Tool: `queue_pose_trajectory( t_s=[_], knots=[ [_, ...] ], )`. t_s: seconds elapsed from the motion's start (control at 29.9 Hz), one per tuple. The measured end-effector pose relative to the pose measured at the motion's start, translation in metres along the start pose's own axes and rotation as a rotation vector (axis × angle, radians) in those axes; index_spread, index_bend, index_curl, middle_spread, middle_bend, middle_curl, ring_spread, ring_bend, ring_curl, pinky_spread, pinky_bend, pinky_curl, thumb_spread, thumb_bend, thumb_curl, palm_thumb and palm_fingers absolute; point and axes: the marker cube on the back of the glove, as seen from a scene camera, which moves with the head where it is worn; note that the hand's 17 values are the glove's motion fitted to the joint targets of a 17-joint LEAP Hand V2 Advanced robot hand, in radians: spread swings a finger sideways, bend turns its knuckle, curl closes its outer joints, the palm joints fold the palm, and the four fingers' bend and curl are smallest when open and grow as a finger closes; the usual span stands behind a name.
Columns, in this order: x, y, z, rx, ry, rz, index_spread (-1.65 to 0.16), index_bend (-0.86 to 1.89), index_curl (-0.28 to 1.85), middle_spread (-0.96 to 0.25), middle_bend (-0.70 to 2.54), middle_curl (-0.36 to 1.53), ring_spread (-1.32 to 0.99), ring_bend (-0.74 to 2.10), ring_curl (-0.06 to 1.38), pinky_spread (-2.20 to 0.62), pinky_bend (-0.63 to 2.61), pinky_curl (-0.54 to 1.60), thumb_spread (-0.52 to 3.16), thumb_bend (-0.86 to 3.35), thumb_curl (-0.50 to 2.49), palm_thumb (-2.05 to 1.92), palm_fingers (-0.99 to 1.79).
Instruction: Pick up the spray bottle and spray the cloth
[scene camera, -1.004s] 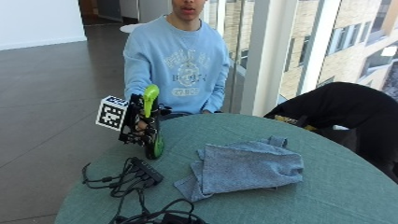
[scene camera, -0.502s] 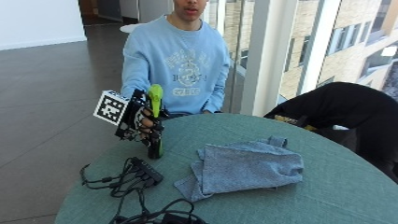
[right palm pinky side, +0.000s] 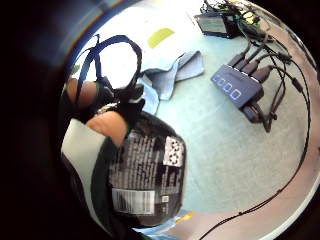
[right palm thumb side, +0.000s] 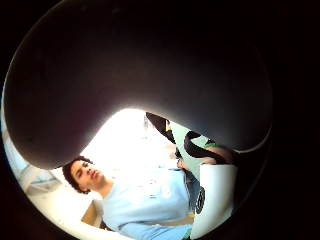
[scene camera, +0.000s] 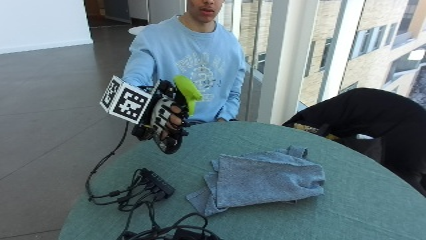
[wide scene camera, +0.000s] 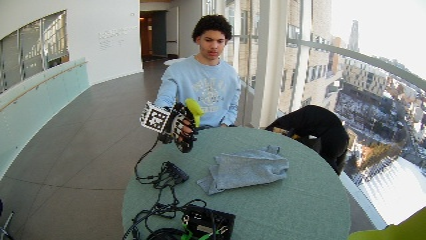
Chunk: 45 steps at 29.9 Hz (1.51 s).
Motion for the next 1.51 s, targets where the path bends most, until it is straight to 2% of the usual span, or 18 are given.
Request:
queue_pose_trajectory(
  t_s=[0.2, 0.37, 0.7, 1.51],
  knots=[
    [-0.010, -0.025, 0.005, -0.219, 0.103, 0.092, -0.24, 0.14, 0.40, -0.09, 0.38, 0.46, -0.07, 0.48, 0.39, 0.23, 0.16, 0.26, 0.81, -0.02, 0.54, 1.00, 1.08],
    [-0.007, -0.038, 0.016, -0.331, 0.136, 0.171, -0.24, 0.14, 0.40, -0.09, 0.38, 0.47, -0.07, 0.48, 0.39, 0.23, 0.16, 0.26, 0.80, -0.02, 0.55, 1.00, 1.08],
    [-0.010, -0.049, 0.030, -0.386, 0.153, 0.227, -0.24, 0.14, 0.40, -0.09, 0.37, 0.47, -0.06, 0.49, 0.39, 0.23, 0.16, 0.26, 0.80, -0.02, 0.57, 0.99, 1.07],
    [-0.016, -0.053, 0.036, -0.462, 0.213, 0.247, -0.23, 0.14, 0.40, -0.09, 0.37, 0.49, -0.05, 0.51, 0.40, 0.24, 0.16, 0.27, 0.82, -0.02, 0.60, 0.97, 1.08]
  ],
)
